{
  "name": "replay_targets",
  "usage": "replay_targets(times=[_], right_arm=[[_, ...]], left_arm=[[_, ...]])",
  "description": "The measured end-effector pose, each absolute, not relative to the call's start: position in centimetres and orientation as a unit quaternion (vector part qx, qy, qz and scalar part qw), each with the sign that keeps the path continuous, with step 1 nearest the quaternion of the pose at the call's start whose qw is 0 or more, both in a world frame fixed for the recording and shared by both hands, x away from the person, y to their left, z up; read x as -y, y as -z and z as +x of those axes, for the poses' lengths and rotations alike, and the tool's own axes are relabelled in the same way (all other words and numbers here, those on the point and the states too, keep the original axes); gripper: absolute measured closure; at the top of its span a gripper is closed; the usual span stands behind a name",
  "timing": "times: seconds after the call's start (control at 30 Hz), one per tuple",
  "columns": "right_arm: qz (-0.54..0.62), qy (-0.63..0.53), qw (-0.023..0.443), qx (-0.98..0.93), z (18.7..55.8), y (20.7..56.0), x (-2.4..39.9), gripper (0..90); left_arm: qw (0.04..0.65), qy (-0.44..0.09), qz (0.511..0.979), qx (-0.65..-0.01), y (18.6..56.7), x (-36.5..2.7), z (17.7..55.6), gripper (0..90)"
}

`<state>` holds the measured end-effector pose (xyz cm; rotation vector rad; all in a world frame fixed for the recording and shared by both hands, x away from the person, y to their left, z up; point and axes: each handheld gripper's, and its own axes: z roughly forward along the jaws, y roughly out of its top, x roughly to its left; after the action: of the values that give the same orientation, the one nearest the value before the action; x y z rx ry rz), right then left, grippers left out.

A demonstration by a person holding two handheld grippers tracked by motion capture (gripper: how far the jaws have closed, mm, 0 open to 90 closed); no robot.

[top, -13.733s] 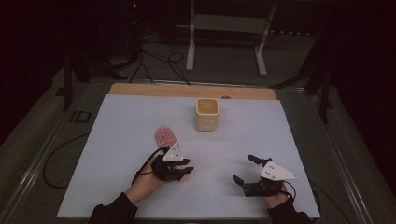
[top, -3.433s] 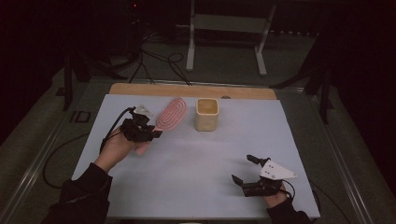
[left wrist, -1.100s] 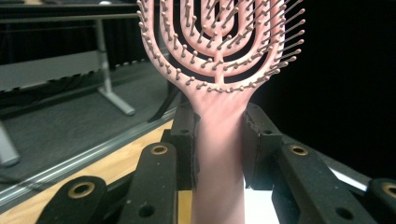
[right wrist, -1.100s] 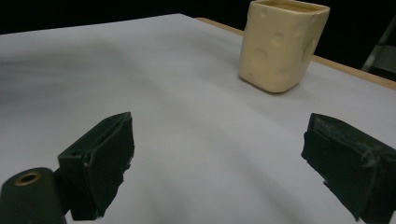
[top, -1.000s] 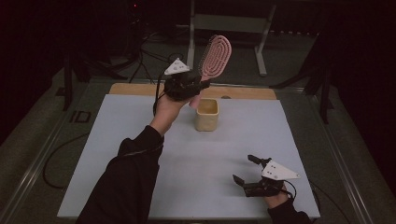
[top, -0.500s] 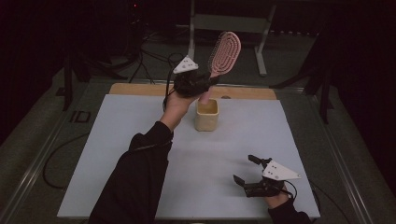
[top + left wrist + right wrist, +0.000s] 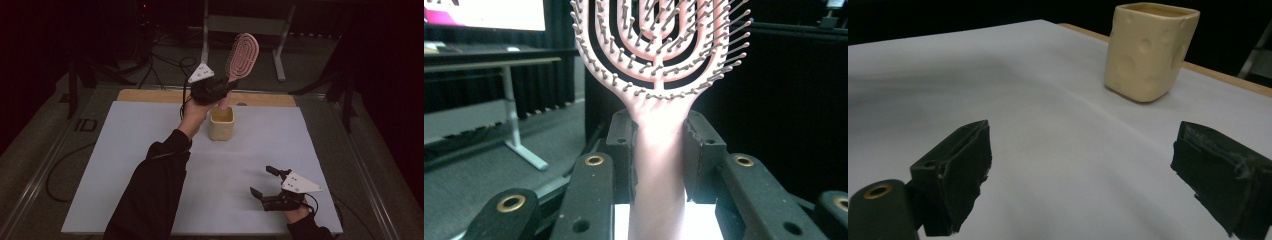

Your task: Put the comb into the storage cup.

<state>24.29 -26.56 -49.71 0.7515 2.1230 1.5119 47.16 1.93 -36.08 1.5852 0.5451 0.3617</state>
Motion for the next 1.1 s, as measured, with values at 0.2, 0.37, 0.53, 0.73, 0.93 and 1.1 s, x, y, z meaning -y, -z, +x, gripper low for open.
replay_targets(times=[0.2,0.37,0.53,0.73,0.93,1.1], right_arm=[[0.270,-0.545,0.210,-0.765,24.2,49.7,26.5,8.7],[0.271,-0.546,0.211,-0.764,24.3,49.7,26.6,8.7],[0.270,-0.548,0.209,-0.764,24.2,49.7,26.6,8.7],[0.272,-0.547,0.207,-0.764,24.2,49.7,26.6,8.7],[0.271,-0.547,0.205,-0.765,24.2,49.8,26.5,8.7],[0.271,-0.547,0.204,-0.766,24.2,49.8,26.5,8.7]], left_arm=[[0.654,-0.160,0.698,-0.245,37.2,-1.6,47.8,69.6],[0.654,-0.181,0.694,-0.241,38.5,-1.4,48.0,69.6],[0.647,-0.181,0.699,-0.243,39.9,-1.3,48.4,69.6],[0.648,-0.174,0.699,-0.247,41.3,-1.3,48.5,69.6],[0.648,-0.172,0.698,-0.252,42.5,-1.5,48.5,69.6],[0.644,-0.170,0.699,-0.261,43.3,-1.6,48.3,69.6]])
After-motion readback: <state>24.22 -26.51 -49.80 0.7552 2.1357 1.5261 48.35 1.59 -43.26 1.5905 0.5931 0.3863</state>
